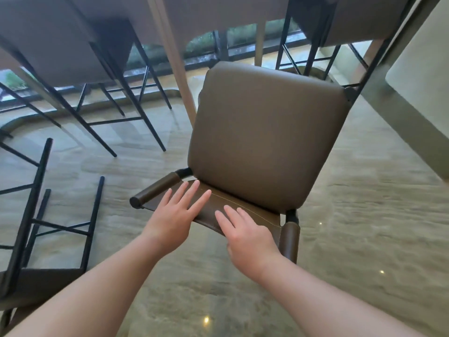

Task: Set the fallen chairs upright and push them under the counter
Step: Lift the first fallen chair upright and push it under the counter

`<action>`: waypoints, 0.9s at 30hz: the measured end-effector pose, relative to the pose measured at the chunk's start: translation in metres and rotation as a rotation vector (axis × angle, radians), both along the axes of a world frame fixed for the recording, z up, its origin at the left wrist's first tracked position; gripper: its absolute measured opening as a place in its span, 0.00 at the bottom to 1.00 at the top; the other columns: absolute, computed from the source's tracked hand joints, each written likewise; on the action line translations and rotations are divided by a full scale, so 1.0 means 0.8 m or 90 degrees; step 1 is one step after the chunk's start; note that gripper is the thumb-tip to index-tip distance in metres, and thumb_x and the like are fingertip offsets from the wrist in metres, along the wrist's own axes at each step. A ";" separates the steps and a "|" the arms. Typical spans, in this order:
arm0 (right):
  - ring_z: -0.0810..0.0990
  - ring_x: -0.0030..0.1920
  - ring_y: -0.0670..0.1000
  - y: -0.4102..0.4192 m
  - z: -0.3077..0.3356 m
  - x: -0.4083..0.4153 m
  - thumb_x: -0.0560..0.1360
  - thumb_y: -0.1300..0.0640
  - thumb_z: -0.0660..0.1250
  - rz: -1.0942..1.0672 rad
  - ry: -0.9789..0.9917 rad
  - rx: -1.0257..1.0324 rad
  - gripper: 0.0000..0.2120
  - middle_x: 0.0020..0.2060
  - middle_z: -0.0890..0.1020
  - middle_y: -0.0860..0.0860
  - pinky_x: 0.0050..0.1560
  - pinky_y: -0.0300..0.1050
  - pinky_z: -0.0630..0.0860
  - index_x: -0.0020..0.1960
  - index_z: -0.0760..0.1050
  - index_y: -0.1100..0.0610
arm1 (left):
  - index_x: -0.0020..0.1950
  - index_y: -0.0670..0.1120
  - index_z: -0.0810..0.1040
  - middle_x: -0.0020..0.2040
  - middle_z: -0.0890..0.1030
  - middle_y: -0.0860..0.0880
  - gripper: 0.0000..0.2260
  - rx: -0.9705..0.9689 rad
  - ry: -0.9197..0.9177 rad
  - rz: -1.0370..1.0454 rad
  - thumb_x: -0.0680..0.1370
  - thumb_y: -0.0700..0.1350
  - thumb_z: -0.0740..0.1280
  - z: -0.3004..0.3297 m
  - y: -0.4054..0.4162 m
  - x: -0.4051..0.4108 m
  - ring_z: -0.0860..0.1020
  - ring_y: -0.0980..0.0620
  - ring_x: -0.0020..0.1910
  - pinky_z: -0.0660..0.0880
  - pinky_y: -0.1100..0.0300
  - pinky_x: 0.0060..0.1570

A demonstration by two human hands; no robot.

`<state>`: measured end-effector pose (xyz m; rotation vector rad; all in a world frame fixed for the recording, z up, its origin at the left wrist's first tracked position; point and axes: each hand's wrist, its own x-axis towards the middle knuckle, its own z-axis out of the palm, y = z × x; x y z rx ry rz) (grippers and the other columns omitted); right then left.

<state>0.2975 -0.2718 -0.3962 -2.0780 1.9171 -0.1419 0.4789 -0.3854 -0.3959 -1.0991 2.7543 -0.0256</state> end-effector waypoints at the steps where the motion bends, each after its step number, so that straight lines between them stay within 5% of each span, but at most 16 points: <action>1: 0.72 0.70 0.56 -0.007 0.015 -0.008 0.68 0.57 0.74 -0.014 0.022 -0.019 0.38 0.73 0.70 0.53 0.39 0.45 0.80 0.76 0.65 0.52 | 0.79 0.56 0.44 0.81 0.48 0.46 0.40 0.003 0.005 0.004 0.76 0.34 0.62 0.007 -0.011 -0.005 0.49 0.42 0.80 0.51 0.42 0.75; 3: 0.80 0.61 0.56 -0.020 0.039 -0.021 0.58 0.54 0.80 -0.039 0.081 -0.010 0.41 0.65 0.79 0.53 0.33 0.42 0.80 0.70 0.74 0.52 | 0.78 0.57 0.41 0.81 0.47 0.46 0.39 0.004 0.022 -0.006 0.78 0.39 0.64 0.021 -0.034 -0.016 0.48 0.42 0.80 0.50 0.43 0.75; 8: 0.82 0.58 0.60 -0.058 0.069 -0.055 0.61 0.52 0.79 -0.081 0.196 -0.051 0.33 0.63 0.80 0.57 0.43 0.50 0.82 0.65 0.79 0.53 | 0.79 0.60 0.39 0.82 0.45 0.49 0.33 0.038 0.031 -0.088 0.82 0.54 0.57 0.050 -0.110 -0.038 0.43 0.49 0.80 0.42 0.50 0.77; 13: 0.84 0.52 0.60 -0.103 0.091 -0.098 0.57 0.55 0.79 -0.093 0.190 -0.149 0.26 0.55 0.84 0.58 0.38 0.50 0.82 0.55 0.84 0.57 | 0.79 0.60 0.38 0.82 0.43 0.50 0.32 0.040 -0.017 -0.145 0.81 0.60 0.53 0.085 -0.200 -0.054 0.41 0.50 0.80 0.40 0.51 0.77; 20: 0.81 0.53 0.61 -0.161 0.116 -0.156 0.61 0.53 0.67 -0.165 0.154 -0.231 0.25 0.55 0.82 0.60 0.43 0.51 0.81 0.55 0.81 0.62 | 0.79 0.61 0.36 0.79 0.38 0.52 0.37 0.010 -0.038 -0.311 0.76 0.66 0.51 0.130 -0.290 -0.107 0.38 0.52 0.79 0.36 0.50 0.75; 27: 0.80 0.54 0.62 -0.170 0.129 -0.198 0.64 0.48 0.69 -0.229 0.209 -0.244 0.25 0.55 0.81 0.61 0.47 0.54 0.80 0.57 0.79 0.62 | 0.81 0.55 0.51 0.81 0.53 0.46 0.35 -0.022 0.017 -0.314 0.76 0.65 0.55 0.153 -0.318 -0.143 0.52 0.47 0.80 0.50 0.46 0.76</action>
